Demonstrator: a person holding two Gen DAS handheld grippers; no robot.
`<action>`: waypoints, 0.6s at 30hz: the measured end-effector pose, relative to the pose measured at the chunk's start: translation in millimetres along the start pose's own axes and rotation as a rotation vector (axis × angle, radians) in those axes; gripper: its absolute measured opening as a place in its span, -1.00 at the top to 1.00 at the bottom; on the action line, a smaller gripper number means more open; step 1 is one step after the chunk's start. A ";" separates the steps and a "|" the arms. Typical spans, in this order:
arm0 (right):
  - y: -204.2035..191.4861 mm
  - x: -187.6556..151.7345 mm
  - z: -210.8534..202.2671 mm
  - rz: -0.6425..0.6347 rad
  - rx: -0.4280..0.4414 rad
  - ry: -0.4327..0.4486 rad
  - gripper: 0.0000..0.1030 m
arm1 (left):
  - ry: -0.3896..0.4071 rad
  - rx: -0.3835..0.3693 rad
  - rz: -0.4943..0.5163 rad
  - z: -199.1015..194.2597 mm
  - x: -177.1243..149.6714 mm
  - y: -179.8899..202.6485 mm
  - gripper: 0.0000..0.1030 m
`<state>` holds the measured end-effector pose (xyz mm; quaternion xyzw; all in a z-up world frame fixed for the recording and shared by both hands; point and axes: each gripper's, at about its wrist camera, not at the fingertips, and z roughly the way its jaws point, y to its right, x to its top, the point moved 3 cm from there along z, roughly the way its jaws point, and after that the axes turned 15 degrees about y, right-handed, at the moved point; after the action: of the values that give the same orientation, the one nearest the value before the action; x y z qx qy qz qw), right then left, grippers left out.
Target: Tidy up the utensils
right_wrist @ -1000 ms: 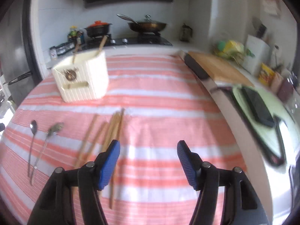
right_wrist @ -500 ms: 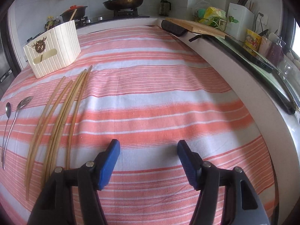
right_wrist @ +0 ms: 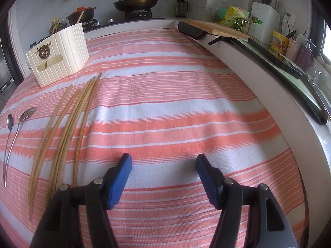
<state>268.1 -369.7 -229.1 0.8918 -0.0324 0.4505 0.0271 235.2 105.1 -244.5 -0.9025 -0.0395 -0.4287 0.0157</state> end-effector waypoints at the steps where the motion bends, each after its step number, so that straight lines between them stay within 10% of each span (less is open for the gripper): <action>1: -0.2 0.0 -0.1 0.000 0.000 0.000 -0.28 | 0.001 0.002 -0.002 -0.1 -0.1 -0.1 -0.99; 18: -0.6 0.2 -0.2 0.000 0.001 0.000 -0.28 | 0.000 -0.003 -0.008 1.5 0.8 -0.3 -0.99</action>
<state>268.1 -369.2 -228.9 0.8918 -0.0323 0.4504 0.0266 236.8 105.5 -244.8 -0.9023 -0.0424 -0.4289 0.0126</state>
